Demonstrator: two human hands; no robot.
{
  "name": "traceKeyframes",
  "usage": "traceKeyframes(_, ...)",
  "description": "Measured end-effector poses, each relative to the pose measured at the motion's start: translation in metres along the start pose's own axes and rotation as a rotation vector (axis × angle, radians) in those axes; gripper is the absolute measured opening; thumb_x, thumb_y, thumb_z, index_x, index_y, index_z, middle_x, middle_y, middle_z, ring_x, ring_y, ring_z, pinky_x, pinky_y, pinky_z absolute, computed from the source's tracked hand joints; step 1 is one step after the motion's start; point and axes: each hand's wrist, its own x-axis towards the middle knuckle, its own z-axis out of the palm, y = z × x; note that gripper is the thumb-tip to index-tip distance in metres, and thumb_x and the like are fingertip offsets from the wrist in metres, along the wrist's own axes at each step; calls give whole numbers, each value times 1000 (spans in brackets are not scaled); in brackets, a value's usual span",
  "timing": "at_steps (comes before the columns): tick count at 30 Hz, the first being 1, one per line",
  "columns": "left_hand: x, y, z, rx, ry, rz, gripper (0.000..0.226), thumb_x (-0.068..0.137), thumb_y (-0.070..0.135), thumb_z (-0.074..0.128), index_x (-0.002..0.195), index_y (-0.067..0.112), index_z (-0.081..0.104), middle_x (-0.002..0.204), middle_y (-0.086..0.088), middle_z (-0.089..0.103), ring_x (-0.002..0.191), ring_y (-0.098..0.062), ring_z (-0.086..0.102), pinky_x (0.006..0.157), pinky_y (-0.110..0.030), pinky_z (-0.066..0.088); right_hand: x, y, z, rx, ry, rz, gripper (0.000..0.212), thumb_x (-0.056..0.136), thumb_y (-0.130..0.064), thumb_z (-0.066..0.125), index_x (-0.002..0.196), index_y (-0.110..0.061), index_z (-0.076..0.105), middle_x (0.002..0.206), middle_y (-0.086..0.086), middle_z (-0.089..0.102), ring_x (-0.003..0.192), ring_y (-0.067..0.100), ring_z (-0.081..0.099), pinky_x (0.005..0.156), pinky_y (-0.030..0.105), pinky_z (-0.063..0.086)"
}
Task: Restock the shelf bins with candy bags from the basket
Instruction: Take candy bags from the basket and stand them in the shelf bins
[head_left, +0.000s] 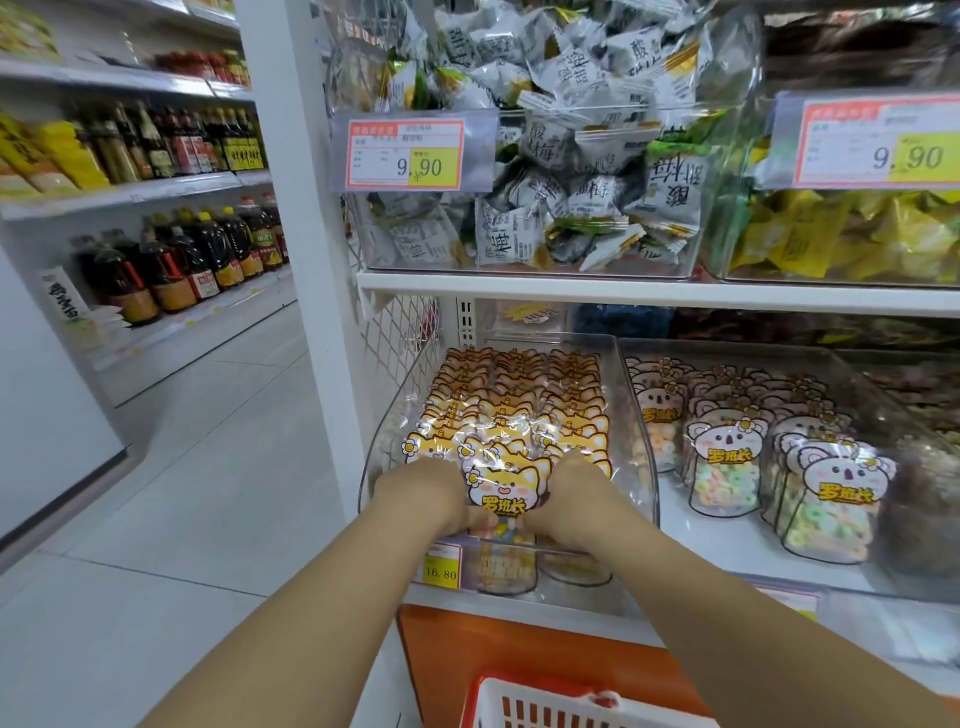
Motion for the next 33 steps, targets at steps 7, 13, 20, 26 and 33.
traceKeyframes(7, 8, 5, 8, 17, -46, -60, 68, 78, 71, 54, 127, 24, 61, 120, -1, 64, 110, -26, 60, 96, -41, 51, -3, -1, -7, 66, -66, 38, 61, 76, -34, 84, 113, -1, 49, 80, 1, 51, 71, 15, 51, 53, 27, 40)
traceKeyframes(13, 5, 4, 4, -42, -104, 28, 50, 94, 51, 57, 128, 14, 61, 125, -8, 63, 114, -28, 59, 100, -38, 49, 4, 4, 1, 64, -106, -114, 30, 84, -9, 70, 97, -23, 46, 83, -2, 54, 79, 19, 53, 62, 26, 44)
traceKeyframes(20, 6, 2, 4, -25, -87, 51, 49, 96, 47, 57, 132, 13, 59, 128, -9, 62, 116, -28, 58, 98, -34, 48, 10, 6, 3, -323, -216, -40, 22, 91, -32, 58, 83, -13, 51, 78, 2, 52, 87, 26, 58, 73, 31, 49)
traceKeyframes(26, 16, 4, 10, -50, -52, 17, 49, 95, 44, 59, 133, 13, 58, 127, -10, 62, 114, -29, 59, 98, -37, 50, 10, 2, 9, -367, -178, -1, 26, 96, -23, 54, 118, -9, 58, 100, 9, 59, 93, 27, 58, 70, 30, 46)
traceKeyframes(33, 13, -3, 9, -132, -28, 38, 48, 91, 50, 64, 124, 16, 64, 118, -6, 66, 109, -26, 61, 93, -34, 50, -15, -10, -20, -399, -307, -39, 20, 104, -18, 38, 88, -13, 47, 128, 16, 60, 111, 30, 61, 54, 20, 38)
